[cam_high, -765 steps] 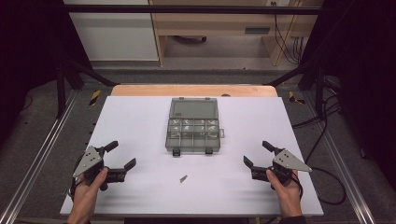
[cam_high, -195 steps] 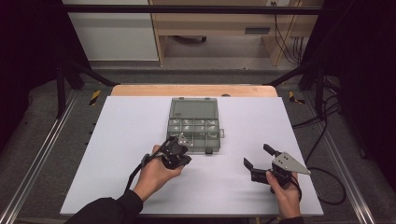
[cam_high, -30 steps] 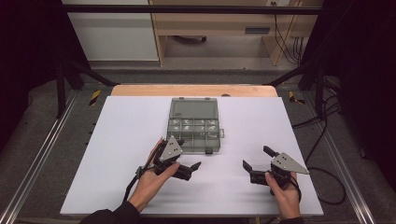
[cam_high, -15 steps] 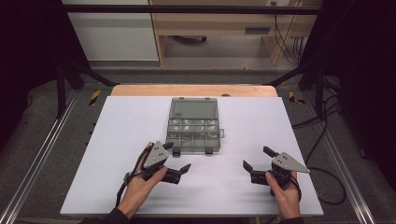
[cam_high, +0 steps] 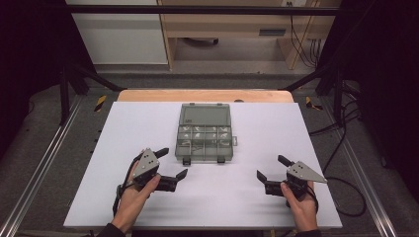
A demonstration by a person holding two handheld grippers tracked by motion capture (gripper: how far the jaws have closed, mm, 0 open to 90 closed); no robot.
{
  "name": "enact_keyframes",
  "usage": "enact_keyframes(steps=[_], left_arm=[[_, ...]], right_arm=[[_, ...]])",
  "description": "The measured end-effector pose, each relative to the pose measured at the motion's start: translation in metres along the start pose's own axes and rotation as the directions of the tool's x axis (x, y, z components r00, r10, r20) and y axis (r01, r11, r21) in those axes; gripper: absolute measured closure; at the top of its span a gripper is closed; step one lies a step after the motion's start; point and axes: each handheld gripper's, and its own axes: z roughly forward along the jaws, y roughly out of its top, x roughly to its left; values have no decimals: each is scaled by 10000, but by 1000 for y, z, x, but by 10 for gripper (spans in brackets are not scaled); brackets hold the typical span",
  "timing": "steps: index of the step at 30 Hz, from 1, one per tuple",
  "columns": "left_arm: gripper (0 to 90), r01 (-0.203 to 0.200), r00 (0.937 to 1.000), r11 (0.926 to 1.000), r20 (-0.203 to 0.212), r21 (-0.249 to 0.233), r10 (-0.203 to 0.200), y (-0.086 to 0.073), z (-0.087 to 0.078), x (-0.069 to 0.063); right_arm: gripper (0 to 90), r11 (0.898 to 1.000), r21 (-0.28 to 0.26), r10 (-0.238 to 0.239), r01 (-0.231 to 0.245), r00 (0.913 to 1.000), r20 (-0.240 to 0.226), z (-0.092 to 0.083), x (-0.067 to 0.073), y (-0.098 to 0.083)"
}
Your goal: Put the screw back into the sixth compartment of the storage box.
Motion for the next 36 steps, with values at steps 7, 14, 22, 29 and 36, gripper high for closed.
enact_keyframes(steps=[7,14,22,29,36], left_arm=[[34,-129,9999,9997,-78,-183,128,-1,-14,9],[34,40,9995,9987,-304,-502,-55,0,-34,18],[33,168,9985,9974,-500,-706,-203,-3,-53,27],[33,283,9967,9949,-735,-970,-356,-6,-68,37],[27,353,9937,9916,-1009,-1246,-481,-15,-79,47]], right_arm=[[31,10000,-10,23,-23,10000,-9,0,1,0],[31,10000,75,42,-42,10000,-15,0,1,0],[30,10000,64,30,-30,10000,5,0,1,0],[30,10000,53,12,-12,10000,24,0,1,0],[25,9998,-154,117,-115,9999,121,-3,-1,1]])
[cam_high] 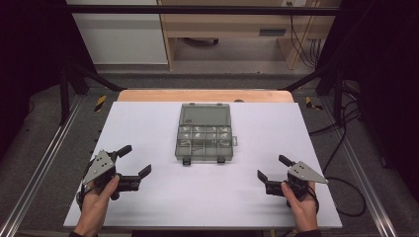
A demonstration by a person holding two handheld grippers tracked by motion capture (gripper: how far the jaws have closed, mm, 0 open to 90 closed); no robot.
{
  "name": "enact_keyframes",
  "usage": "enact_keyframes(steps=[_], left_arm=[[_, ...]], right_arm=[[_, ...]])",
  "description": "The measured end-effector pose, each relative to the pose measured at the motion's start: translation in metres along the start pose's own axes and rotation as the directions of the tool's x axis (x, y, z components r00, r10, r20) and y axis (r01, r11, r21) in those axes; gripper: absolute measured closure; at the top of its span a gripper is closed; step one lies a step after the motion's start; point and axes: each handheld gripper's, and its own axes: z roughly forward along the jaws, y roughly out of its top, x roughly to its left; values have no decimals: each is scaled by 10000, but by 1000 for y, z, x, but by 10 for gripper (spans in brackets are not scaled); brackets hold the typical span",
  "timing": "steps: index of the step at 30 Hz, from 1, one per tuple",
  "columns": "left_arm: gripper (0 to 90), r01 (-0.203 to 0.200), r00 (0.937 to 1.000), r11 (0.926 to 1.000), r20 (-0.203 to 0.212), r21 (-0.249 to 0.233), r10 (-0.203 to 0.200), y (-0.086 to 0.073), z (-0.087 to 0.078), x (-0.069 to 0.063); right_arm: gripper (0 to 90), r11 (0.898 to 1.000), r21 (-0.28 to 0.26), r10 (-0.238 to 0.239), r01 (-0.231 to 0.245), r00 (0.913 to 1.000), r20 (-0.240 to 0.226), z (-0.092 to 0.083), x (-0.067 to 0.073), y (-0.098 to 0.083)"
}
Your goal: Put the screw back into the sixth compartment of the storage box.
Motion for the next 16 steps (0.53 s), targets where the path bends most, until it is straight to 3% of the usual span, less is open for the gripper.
enact_keyframes(steps=[12,16], left_arm=[[26,-268,9993,9982,-263,-545,254,-21,-9,17],[26,-26,9996,9964,-293,-845,1,-25,-13,19]], right_arm=[[35,9978,-531,-396,402,9991,133,-14,-4,3],[36,9970,-588,-499,501,9987,43,-13,-2,4]])
